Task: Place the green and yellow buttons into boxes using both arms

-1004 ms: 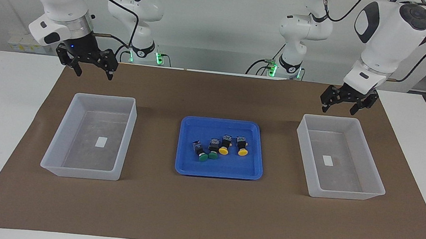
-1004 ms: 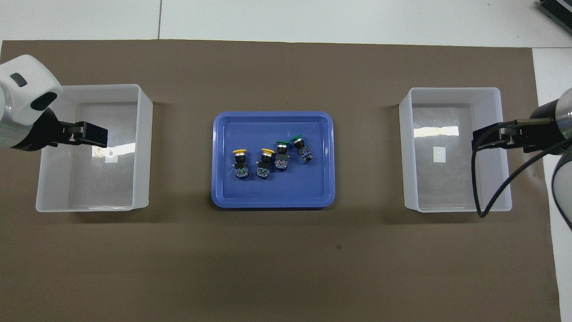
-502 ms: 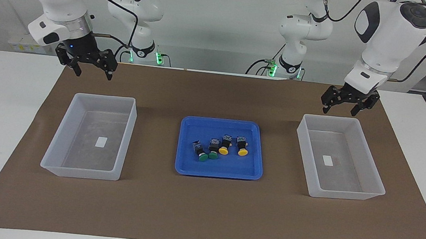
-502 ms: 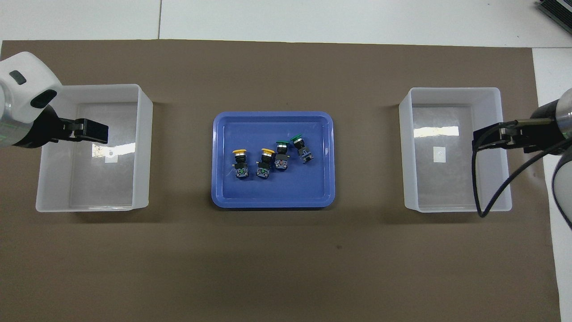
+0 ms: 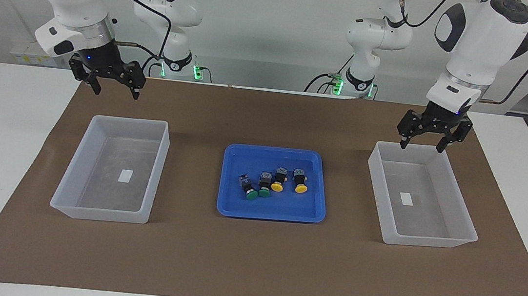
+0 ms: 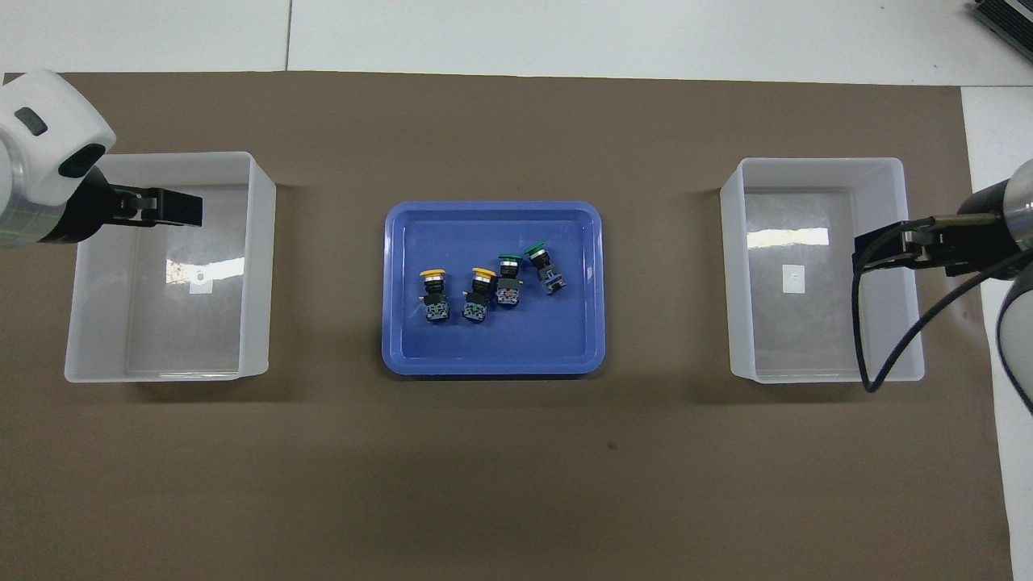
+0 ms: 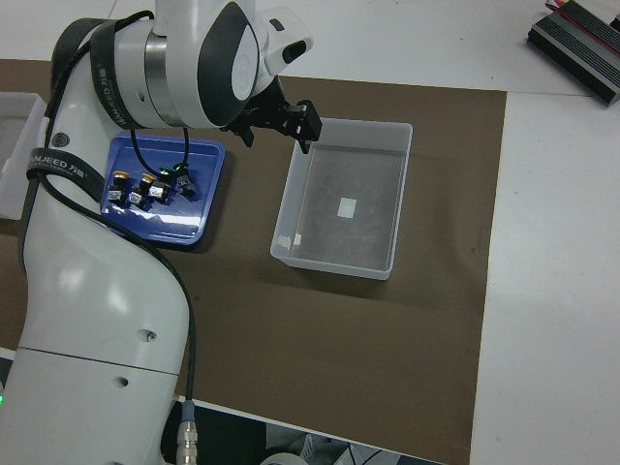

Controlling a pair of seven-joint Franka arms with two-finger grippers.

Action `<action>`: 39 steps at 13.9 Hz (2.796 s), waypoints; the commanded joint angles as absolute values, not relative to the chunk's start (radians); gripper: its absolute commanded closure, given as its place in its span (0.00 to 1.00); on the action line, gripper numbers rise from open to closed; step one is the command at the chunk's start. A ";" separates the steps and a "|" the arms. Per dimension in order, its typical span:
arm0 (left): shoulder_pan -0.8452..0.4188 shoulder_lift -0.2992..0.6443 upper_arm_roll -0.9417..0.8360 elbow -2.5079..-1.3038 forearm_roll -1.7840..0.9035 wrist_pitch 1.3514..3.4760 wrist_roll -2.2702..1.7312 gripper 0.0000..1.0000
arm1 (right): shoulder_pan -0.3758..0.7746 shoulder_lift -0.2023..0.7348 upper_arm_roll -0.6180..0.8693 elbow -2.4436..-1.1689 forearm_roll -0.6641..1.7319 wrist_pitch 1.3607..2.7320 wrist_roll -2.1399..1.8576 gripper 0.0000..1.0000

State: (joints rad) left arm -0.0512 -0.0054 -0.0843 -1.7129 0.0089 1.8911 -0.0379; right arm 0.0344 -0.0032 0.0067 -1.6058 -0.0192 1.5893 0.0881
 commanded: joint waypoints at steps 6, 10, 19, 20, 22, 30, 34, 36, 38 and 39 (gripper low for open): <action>-0.055 -0.038 -0.071 -1.741 0.008 1.845 -0.038 0.00 | 0.021 -0.011 0.012 -1.615 -0.009 1.557 0.094 0.00; -0.054 -0.038 -0.071 -1.740 0.008 1.841 -0.034 0.00 | 0.037 -0.023 0.014 -1.669 -0.009 1.676 0.097 0.00; -0.054 -0.038 -0.071 -1.741 0.008 1.838 -0.032 0.00 | 0.182 0.064 0.018 -1.738 -0.009 1.969 0.206 0.00; -0.054 -0.038 -0.071 -1.743 0.008 1.836 -0.032 0.00 | 0.196 0.084 0.018 -1.736 -0.009 2.003 0.210 0.00; -0.052 -0.043 -0.071 -1.747 0.008 1.829 -0.032 0.00 | 0.244 0.115 0.018 -1.733 -0.011 2.058 0.250 0.00; -0.067 -0.110 -0.074 -1.916 0.000 1.899 -0.051 0.00 | 0.391 0.267 0.020 -1.738 -0.025 2.302 0.314 0.00; -0.144 -0.110 -0.074 -1.982 -0.063 1.992 -0.222 0.00 | 0.416 0.296 0.018 -1.813 -0.026 2.420 0.272 0.00; -0.201 -0.089 -0.074 -1.999 -0.063 2.058 -0.311 0.00 | 0.434 0.295 0.020 -1.873 -0.026 2.485 0.267 0.00; -0.230 -0.060 -0.074 -2.016 -0.064 2.124 -0.356 0.00 | 0.436 0.295 0.020 -1.908 -0.026 2.516 0.215 0.00; -0.248 -0.046 -0.074 -2.020 -0.064 2.149 -0.362 0.00 | 0.436 0.295 0.020 -1.931 -0.026 2.535 0.160 0.00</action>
State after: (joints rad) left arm -0.2168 -0.0581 -0.0887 -1.9909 -0.0540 2.0870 -0.3370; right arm 0.4398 0.3141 0.0203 -1.8727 -0.0216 2.4878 0.2416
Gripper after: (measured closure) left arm 0.000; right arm 0.000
